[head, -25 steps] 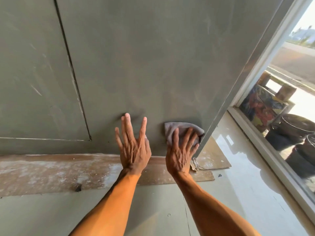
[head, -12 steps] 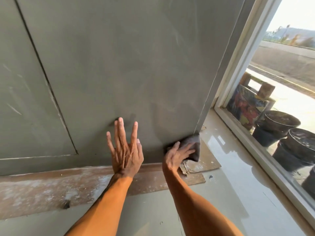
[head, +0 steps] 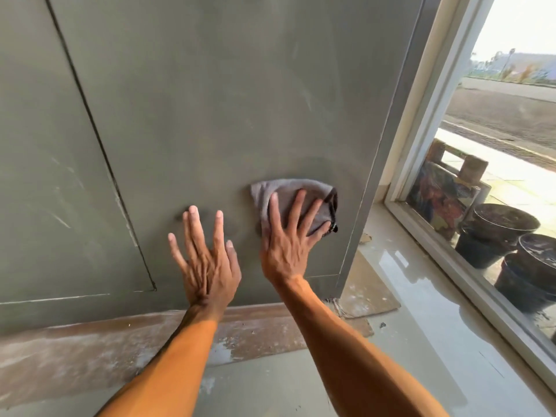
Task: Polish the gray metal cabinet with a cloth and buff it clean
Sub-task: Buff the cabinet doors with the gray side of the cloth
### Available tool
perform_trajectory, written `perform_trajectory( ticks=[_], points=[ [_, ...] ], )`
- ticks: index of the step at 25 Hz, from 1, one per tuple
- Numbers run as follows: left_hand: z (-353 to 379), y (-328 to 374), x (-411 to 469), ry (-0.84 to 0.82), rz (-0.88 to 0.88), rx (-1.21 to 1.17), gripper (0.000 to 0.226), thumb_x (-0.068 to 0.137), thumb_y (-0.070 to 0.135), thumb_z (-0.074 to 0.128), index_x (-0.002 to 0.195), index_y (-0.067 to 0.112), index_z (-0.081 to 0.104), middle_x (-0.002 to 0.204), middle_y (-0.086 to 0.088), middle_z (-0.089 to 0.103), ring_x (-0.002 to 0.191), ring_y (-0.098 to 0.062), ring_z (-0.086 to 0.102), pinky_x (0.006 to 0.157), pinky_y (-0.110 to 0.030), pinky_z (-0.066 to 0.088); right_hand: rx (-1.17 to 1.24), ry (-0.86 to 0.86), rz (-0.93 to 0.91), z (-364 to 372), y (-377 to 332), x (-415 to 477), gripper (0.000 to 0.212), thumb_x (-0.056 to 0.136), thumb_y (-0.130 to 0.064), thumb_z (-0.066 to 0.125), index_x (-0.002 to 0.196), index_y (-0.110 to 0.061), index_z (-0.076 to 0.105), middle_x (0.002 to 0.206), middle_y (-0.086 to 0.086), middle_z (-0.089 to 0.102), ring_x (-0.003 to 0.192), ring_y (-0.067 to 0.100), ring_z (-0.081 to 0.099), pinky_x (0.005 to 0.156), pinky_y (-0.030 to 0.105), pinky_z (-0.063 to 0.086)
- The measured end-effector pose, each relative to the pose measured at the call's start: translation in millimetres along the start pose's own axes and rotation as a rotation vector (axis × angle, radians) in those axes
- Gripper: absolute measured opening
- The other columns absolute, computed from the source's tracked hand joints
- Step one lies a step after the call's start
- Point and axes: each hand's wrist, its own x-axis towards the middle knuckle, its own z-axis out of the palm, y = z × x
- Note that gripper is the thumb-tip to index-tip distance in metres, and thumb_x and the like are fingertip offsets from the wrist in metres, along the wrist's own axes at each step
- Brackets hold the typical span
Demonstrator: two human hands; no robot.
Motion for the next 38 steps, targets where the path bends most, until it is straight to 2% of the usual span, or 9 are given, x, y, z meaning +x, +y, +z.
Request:
perform_trajectory(
  ticks=[3, 9, 15, 17, 21, 28, 31, 35, 38],
  points=[
    [-17, -22, 12, 0.002, 0.015, 0.06, 0.061, 0.101, 0.022, 0.048, 0.159, 0.013, 0.033, 0.168, -0.024, 0.014, 0.156, -0.038, 0.02, 0.122, -0.065, 0.014, -0.034, -0.051, -0.023, 5, 37, -34, 0.078, 0.093, -0.037, 0.05, 0.157, -0.048, 0.005, 0.168, 0.002, -0.016, 0.153, 0.035, -0.007, 0.109, 0.081, 0.014],
    [-43, -35, 49, 0.001, 0.016, 0.11, 0.065, 0.1, 0.026, 0.049, 0.161, 0.017, 0.03, 0.169, -0.021, 0.01, 0.155, -0.036, 0.023, 0.122, -0.061, 0.016, 0.245, 0.205, 0.477, -48, -24, 88, 0.065, 0.104, -0.046, 0.029, 0.16, -0.041, -0.002, 0.17, 0.011, -0.01, 0.154, 0.041, -0.014, 0.11, 0.08, 0.005],
    [-61, -56, 75, 0.03, 0.003, 0.074, 0.064, 0.098, 0.025, 0.05, 0.159, 0.015, 0.034, 0.169, -0.021, 0.014, 0.155, -0.036, 0.022, 0.121, -0.06, 0.016, -0.169, -0.039, -0.301, -11, -56, 13, 0.081, 0.09, -0.029, 0.054, 0.158, -0.043, 0.014, 0.165, 0.012, 0.013, 0.148, 0.048, 0.019, 0.11, 0.081, 0.008],
    [-66, -69, 74, 0.021, 0.032, 0.065, 0.064, 0.098, 0.026, 0.049, 0.16, 0.016, 0.033, 0.169, -0.021, 0.012, 0.154, -0.036, 0.024, 0.121, -0.06, 0.016, -0.117, -0.028, -0.141, -9, -41, 1, 0.077, 0.093, -0.035, 0.05, 0.157, -0.047, 0.008, 0.165, 0.009, 0.008, 0.148, 0.043, 0.02, 0.109, 0.081, 0.017],
    [-75, -107, 70, -0.019, 0.04, 0.054, 0.068, 0.098, 0.026, 0.05, 0.161, 0.017, 0.029, 0.169, -0.02, 0.012, 0.155, -0.035, 0.023, 0.12, -0.061, 0.021, 0.177, 0.104, 0.29, -25, -104, 43, 0.067, 0.103, -0.045, 0.032, 0.158, -0.045, -0.008, 0.168, 0.008, -0.017, 0.153, 0.037, -0.017, 0.109, 0.081, 0.008],
    [-88, -173, 77, -0.052, 0.013, -0.021, 0.055, 0.095, 0.024, 0.049, 0.148, 0.015, 0.04, 0.167, -0.024, 0.017, 0.154, -0.038, 0.024, 0.121, -0.063, 0.02, -0.205, -0.034, -0.367, 21, -211, 5, 0.072, 0.091, -0.036, 0.04, 0.158, -0.041, 0.013, 0.163, 0.014, 0.015, 0.146, 0.049, 0.023, 0.109, 0.082, 0.006],
    [-89, -197, 60, -0.088, 0.128, -0.039, 0.057, 0.096, 0.026, 0.041, 0.152, 0.017, 0.037, 0.168, -0.023, 0.017, 0.155, -0.037, 0.024, 0.12, -0.063, 0.023, -0.153, -0.067, -0.152, 25, -193, -24, 0.074, 0.091, -0.033, 0.039, 0.157, -0.043, 0.008, 0.165, 0.012, 0.008, 0.147, 0.045, 0.025, 0.109, 0.08, 0.018],
    [-91, -221, 53, -0.089, 0.15, -0.074, 0.063, 0.097, 0.025, 0.044, 0.158, 0.018, 0.03, 0.169, -0.019, 0.016, 0.154, -0.033, 0.026, 0.121, -0.062, 0.021, 0.102, 0.153, 0.198, 9, -241, 23, 0.065, 0.103, -0.041, 0.031, 0.158, -0.046, -0.004, 0.169, 0.01, -0.01, 0.154, 0.038, -0.013, 0.112, 0.078, 0.006],
    [-93, -248, 63, -0.068, 0.147, -0.002, 0.065, 0.097, 0.023, 0.05, 0.158, 0.017, 0.031, 0.169, -0.019, 0.018, 0.155, -0.032, 0.025, 0.122, -0.062, 0.019, 0.055, 0.178, 0.095, 23, -284, 36, 0.062, 0.102, -0.04, 0.035, 0.159, -0.039, 0.009, 0.169, 0.014, -0.005, 0.153, 0.045, -0.009, 0.11, 0.078, -0.004]
  ],
)
